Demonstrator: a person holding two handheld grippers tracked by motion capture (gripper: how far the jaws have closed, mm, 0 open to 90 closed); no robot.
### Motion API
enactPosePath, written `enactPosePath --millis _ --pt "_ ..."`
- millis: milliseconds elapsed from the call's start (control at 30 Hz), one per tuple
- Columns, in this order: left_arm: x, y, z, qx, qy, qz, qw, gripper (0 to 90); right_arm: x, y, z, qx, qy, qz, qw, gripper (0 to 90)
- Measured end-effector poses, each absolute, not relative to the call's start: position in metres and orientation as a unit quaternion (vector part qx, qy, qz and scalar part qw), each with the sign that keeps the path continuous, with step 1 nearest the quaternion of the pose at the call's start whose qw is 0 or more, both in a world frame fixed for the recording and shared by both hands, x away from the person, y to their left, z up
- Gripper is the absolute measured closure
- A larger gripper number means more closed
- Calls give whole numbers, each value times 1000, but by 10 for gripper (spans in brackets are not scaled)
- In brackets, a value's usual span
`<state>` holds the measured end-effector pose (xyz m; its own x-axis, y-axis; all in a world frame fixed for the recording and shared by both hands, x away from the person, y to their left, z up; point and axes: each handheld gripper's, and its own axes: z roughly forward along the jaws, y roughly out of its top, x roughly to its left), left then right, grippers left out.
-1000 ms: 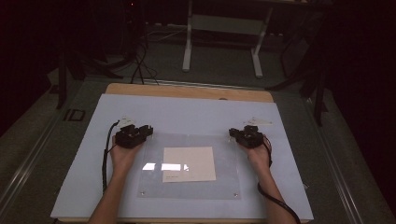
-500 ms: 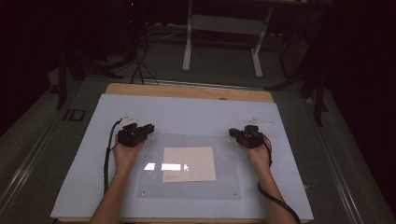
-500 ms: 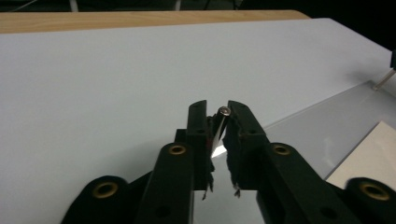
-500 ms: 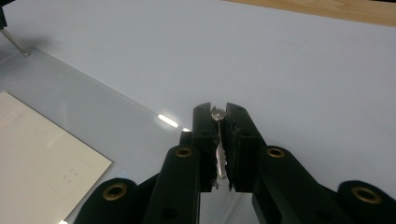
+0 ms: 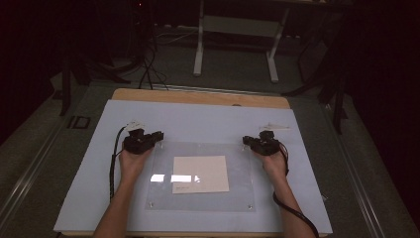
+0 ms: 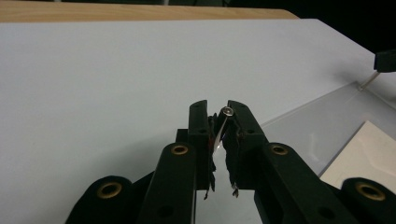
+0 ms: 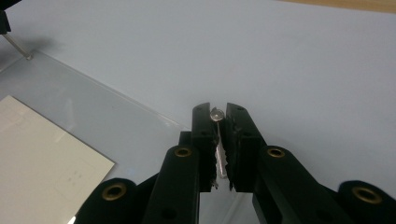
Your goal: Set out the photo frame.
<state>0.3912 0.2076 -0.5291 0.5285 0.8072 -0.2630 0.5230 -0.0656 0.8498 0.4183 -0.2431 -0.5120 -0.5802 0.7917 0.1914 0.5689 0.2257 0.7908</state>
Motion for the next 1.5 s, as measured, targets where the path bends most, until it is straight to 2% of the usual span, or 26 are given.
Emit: enactPosePath --millis 267,367,433,533,767,867,967,1133,1500 --pt "404 216 -534 705 467 95 525 810 425 -244 -511 453 769 438 108 832" --pt "412 222 -540 695 466 63 544 810 434 -247 -512 461 764 445 80 833" --pt "412 222 -540 695 466 63 544 810 436 -248 -511 462 764 443 77 833" --pt "419 225 -541 693 468 35 547 810 440 -249 -510 460 767 441 67 835" --pt "428 223 -541 686 492 21 535 822 447 -244 -506 468 774 420 74 834" --pt "430 222 -540 688 497 21 528 831 448 -243 -501 471 777 407 87 779" --pt "430 222 -542 687 495 16 531 830 443 -246 -492 476 773 408 98 708" --pt "430 222 -542 687 497 17 529 830 428 -248 -473 465 774 416 109 674" --pt "431 221 -543 678 506 12 533 829 385 -226 -450 395 804 438 77 683"
